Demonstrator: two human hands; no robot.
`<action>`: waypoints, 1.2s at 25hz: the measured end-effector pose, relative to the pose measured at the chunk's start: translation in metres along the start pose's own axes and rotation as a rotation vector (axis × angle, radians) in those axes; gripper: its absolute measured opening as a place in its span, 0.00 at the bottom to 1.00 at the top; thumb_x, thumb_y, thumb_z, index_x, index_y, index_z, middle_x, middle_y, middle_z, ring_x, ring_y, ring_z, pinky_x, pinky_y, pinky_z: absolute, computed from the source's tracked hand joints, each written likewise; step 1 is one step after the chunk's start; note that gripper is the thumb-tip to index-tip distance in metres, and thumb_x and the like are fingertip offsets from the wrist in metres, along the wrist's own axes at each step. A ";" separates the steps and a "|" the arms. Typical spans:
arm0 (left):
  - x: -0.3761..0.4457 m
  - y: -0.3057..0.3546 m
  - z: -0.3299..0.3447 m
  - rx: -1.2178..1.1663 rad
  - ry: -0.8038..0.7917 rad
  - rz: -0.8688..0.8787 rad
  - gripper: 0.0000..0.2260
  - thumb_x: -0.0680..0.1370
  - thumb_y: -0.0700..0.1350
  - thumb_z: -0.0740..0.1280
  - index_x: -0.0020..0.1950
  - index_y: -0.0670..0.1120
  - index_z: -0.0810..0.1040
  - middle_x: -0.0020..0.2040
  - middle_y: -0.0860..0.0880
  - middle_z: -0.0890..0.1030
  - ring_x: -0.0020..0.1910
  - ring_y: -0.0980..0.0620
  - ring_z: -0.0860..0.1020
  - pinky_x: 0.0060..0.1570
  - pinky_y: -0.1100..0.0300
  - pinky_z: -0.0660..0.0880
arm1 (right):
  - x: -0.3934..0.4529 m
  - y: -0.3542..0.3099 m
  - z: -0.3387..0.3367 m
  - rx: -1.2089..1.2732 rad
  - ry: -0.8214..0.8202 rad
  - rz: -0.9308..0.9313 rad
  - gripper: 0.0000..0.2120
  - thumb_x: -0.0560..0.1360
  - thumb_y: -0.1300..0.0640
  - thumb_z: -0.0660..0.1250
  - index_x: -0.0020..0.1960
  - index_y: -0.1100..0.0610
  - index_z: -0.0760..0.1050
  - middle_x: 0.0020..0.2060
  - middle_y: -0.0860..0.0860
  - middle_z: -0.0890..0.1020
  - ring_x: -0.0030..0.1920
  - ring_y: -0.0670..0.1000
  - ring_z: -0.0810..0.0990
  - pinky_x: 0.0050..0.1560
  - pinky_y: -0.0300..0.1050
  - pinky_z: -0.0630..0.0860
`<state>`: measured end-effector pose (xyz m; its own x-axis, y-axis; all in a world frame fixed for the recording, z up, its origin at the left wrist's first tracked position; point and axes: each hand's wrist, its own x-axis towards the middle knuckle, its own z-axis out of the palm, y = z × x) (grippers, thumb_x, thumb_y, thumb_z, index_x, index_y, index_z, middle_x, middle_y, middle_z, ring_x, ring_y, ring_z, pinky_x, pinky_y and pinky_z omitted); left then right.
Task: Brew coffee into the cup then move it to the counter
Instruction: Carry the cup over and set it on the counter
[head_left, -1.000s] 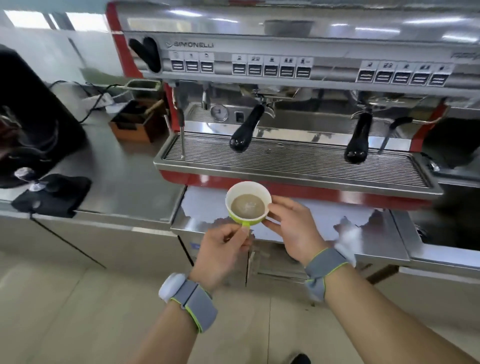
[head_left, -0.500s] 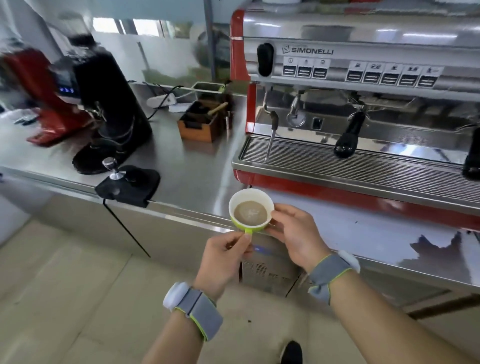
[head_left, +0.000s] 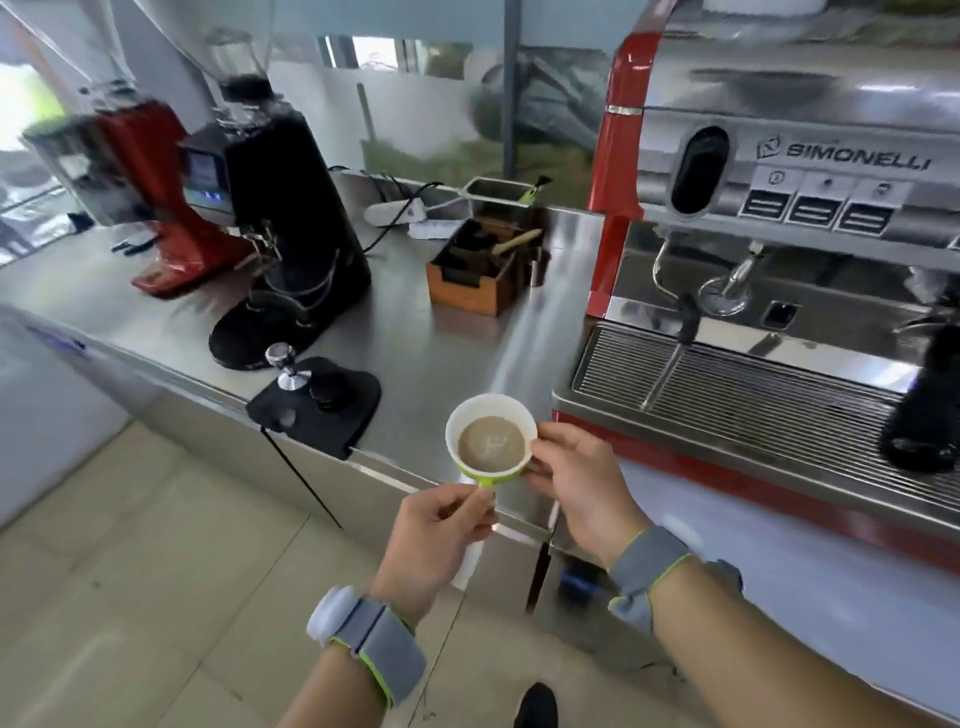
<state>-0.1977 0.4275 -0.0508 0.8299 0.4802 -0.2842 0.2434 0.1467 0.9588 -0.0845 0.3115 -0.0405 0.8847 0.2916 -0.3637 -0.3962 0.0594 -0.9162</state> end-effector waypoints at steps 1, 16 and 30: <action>0.013 0.002 -0.004 0.017 0.018 -0.004 0.09 0.77 0.42 0.70 0.42 0.37 0.85 0.34 0.45 0.83 0.37 0.52 0.82 0.45 0.58 0.83 | 0.013 -0.002 0.008 0.004 -0.006 0.009 0.10 0.74 0.66 0.66 0.44 0.53 0.81 0.42 0.52 0.85 0.45 0.51 0.84 0.39 0.39 0.81; 0.186 0.010 -0.057 0.083 -0.063 -0.116 0.09 0.76 0.43 0.70 0.40 0.40 0.86 0.35 0.45 0.84 0.37 0.51 0.82 0.50 0.47 0.81 | 0.148 -0.010 0.096 0.013 0.121 0.027 0.14 0.75 0.70 0.64 0.43 0.53 0.80 0.39 0.50 0.84 0.41 0.47 0.82 0.47 0.45 0.81; 0.330 -0.005 -0.102 0.222 -0.394 -0.236 0.10 0.68 0.54 0.71 0.37 0.48 0.85 0.34 0.47 0.85 0.36 0.50 0.80 0.50 0.42 0.80 | 0.235 0.010 0.153 0.087 0.423 0.083 0.15 0.75 0.72 0.63 0.43 0.53 0.80 0.40 0.49 0.84 0.43 0.49 0.82 0.47 0.45 0.81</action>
<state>0.0232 0.6732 -0.1501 0.8553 0.0871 -0.5108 0.5124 0.0038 0.8587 0.0818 0.5264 -0.1092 0.8647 -0.1165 -0.4887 -0.4732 0.1379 -0.8701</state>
